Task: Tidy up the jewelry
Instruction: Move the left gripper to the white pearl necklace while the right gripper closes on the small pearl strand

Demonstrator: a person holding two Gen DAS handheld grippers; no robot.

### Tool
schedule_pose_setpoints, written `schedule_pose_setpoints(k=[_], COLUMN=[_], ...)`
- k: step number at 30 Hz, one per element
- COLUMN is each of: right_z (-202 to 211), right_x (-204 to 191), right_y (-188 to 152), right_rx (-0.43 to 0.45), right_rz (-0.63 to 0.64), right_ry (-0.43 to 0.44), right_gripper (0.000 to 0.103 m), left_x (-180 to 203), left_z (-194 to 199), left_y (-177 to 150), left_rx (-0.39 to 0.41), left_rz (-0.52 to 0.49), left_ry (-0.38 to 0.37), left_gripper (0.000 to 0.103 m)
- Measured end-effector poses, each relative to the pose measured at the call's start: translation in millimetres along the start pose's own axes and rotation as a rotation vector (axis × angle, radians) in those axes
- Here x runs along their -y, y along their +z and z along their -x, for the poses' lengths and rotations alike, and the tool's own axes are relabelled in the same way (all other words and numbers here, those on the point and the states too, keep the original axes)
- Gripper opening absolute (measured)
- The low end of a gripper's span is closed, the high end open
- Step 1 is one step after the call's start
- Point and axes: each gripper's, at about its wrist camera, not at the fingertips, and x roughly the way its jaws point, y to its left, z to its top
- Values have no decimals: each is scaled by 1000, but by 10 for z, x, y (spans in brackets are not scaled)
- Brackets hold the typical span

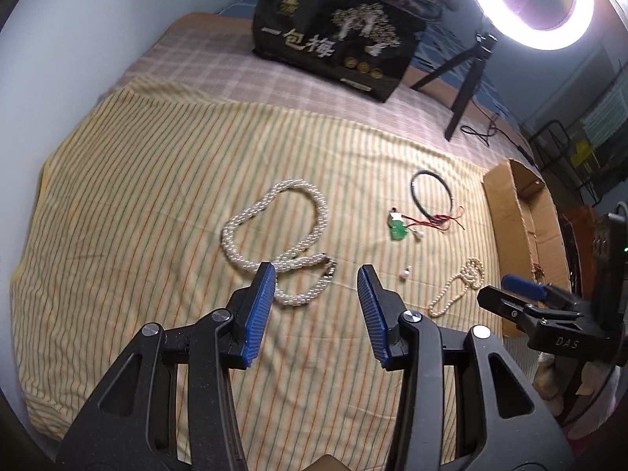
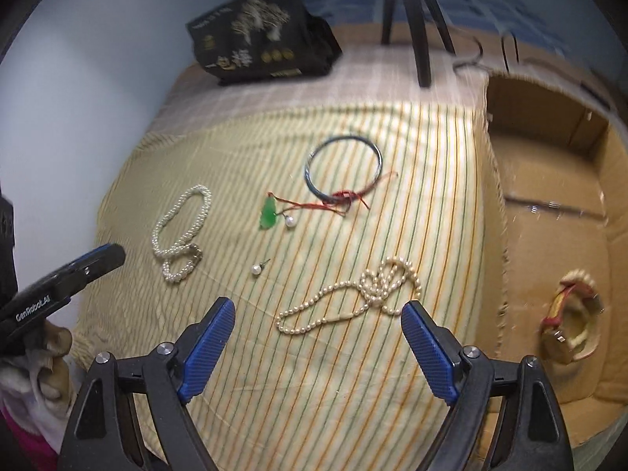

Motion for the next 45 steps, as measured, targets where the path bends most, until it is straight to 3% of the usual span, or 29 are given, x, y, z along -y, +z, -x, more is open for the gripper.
schedule_pose_setpoints(k=[6,15,20,24,30,35,41,45], right_z=[-111,-214,-193,-207,-333,-463,-598,-630], right_x=[11,-71,-116,-126,-130,-100,-216,-319], right_y=[58,126,149,149,118,119,68,20], right_rx=[-10,-21,-21,-29,-67,-88,-89,-66], right_rz=[-8,18,16,16,21,42,119,183], right_ry=[-32,-95,-70,-68,-75,-165,-222,-261], right_gripper=[88,92,89,87,74,73,80,69], left_x=[-252,-584,-666,-639,-636,-676,-696,-668], left_z=[-143,-349,-462,-547,-628,-701,-768,-832], left_y=[60,89,112,131,161,163,174,190], left_rx=[-43,-76,-97,-107,-118,-129,-136,-132], left_rz=[96,170,202,199,194,191,181,147], left_ry=[-9,38,37,41,50,58,62,72], left_gripper=[44,44,44,44,44,44,44,44])
